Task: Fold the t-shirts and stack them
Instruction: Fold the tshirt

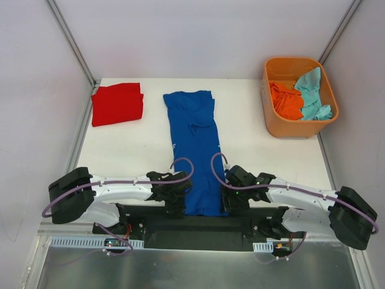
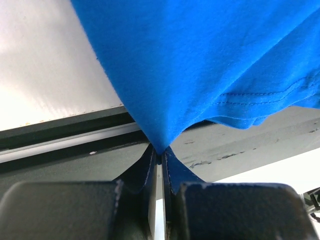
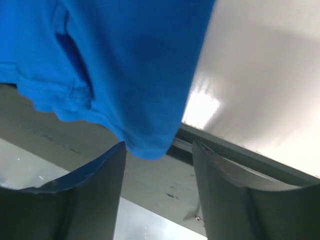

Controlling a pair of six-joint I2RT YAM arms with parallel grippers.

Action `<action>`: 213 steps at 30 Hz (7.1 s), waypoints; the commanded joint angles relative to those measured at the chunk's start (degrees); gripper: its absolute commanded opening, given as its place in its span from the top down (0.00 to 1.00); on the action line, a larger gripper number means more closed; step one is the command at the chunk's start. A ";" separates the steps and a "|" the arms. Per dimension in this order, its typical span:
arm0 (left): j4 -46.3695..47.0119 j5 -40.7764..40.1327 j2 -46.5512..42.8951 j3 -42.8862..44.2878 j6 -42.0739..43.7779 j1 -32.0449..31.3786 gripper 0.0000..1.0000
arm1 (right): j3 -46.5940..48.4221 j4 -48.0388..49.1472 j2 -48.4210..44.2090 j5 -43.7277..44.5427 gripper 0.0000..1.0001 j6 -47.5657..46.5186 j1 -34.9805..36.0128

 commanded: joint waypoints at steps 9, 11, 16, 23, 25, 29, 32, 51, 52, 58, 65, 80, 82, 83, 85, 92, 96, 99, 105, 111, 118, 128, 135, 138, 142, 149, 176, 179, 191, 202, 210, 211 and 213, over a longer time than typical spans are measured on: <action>-0.57 3.48 -9.54 -4.76 -4.30 -1.55 1.00 | 4.17 -4.40 -2.03 6.26 0.90 2.30 7.62; -0.65 3.57 -11.13 -5.12 -4.30 -1.64 1.00 | 6.45 -8.35 -3.54 7.94 0.90 1.34 7.62; -2.58 -0.20 -12.02 0.67 0.43 1.69 1.00 | 14.97 -13.29 -2.32 15.76 0.89 -5.24 7.45; -4.08 -3.02 -11.93 10.06 10.18 16.80 1.00 | 26.92 -11.72 5.06 18.51 0.90 -13.15 -3.33; -4.08 -4.59 -10.88 13.06 12.64 18.83 1.00 | 29.65 -8.48 6.73 16.40 0.90 -14.92 -7.03; -4.35 -3.29 -4.74 20.61 18.01 26.03 1.00 | 38.61 -7.14 14.71 13.76 0.90 -20.36 -10.39; -4.70 -2.32 -0.35 24.83 20.38 30.07 1.00 | 44.07 -7.14 20.60 11.04 0.91 -21.78 -14.43; -4.87 1.02 23.66 43.74 27.77 42.74 1.00 | 65.43 -7.05 46.02 1.36 0.86 -25.03 -27.00; -4.87 1.55 25.41 44.79 28.04 43.01 0.98 | 66.13 -6.97 46.90 0.92 0.86 -25.03 -27.70; -4.87 2.25 30.08 48.05 29.09 44.15 0.58 | 71.49 -6.96 54.45 -2.41 0.67 -24.33 -29.55; -4.96 1.38 25.61 46.39 29.27 44.94 0.01 | 67.65 -5.74 49.47 -8.57 0.12 -23.71 -29.91; -7.94 -7.15 -6.29 15.28 23.38 45.73 0.01 | 54.52 12.36 45.05 -8.84 0.03 -16.60 -15.23; -9.79 -7.50 -8.93 13.17 22.59 45.91 0.01 | 58.04 13.51 48.91 -7.88 0.03 -15.63 -14.79; -10.32 -7.41 -9.72 12.55 22.33 46.00 0.01 | 59.10 14.12 50.14 -6.56 0.03 -15.37 -14.70; -10.85 -7.33 -11.66 10.97 21.62 46.09 0.01 | 64.17 14.13 53.75 -2.88 0.03 -15.01 -14.88; -11.38 -5.05 -13.86 9.30 20.57 46.09 0.01 | 85.71 16.06 67.89 5.76 0.03 -14.06 -19.52; -11.29 -4.08 -13.42 9.65 21.18 46.09 0.01 | 91.98 15.01 70.91 0.32 0.03 -10.62 -23.05; -10.85 -3.28 -11.50 10.61 21.36 46.09 0.01 | 83.74 15.01 62.33 3.27 0.03 -14.65 -23.67; -2.69 4.08 -4.21 12.11 22.41 45.91 0.03 | 55.58 12.73 39.28 5.67 0.03 -16.95 -27.09; 4.78 12.97 5.64 12.55 22.77 45.74 0.33 | 33.55 10.44 25.73 -0.12 0.01 -14.49 -30.87; 8.04 16.67 14.26 13.51 22.85 44.51 0.57 | 26.24 11.31 25.89 -7.95 0.16 -13.08 -30.79; 8.49 13.86 19.44 12.55 21.98 43.19 0.79 | 25.80 14.13 32.66 -11.30 0.34 -11.67 -28.59; 8.48 12.89 19.10 12.46 22.85 43.19 1.00 | 27.47 14.39 37.24 -8.66 0.78 -12.46 -28.41; 8.40 12.02 15.24 10.10 23.21 42.23 1.00 | 26.42 13.87 34.96 -10.06 0.99 -13.42 -27.89; 8.22 11.04 5.76 4.83 22.51 37.57 1.00 | 22.38 8.70 27.41 -12.17 0.99 -14.92 -25.09; 0.76 6.47 -22.01 -2.04 14.08 29.13 1.00 | 19.73 -9.59 5.27 -3.66 0.99 -15.01 -18.31; -4.35 0.15 7.31 38.12 29.44 47.14 1.00 | 63.49 -9.87 32.39 3.88 0.97 -21.52 -31.31; -4.35 0.67 12.84 42.42 31.20 48.37 1.00 | 66.57 -9.17 36.61 6.45 0.97 -20.21 -32.01; -4.43 8.31 33.06 58.25 32.87 51.79 1.00 | 75.53 -6.88 49.71 4.54 0.96 -18.27 -36.58; -4.35 12.44 41.77 62.64 31.73 55.14 0.69 | 83.98 -3.80 61.76 -5.05 0.64 -18.18 -38.08; -4.35 13.69 32.03 58.45 30.24 54.62 0.00 | 80.66 -4.51 53.51 -7.87 0.03 -18.97 -37.82; -4.43 13.16 30.28 57.47 30.32 54.09 0.01 | 76.81 -4.07 51.67 -7.61 0.03 -18.88 -37.64; -4.35 11.67 25.53 54.14 30.32 51.82 0.01 | 72.40 -2.40 46.57 -7.87 0.03 -18.45 -37.29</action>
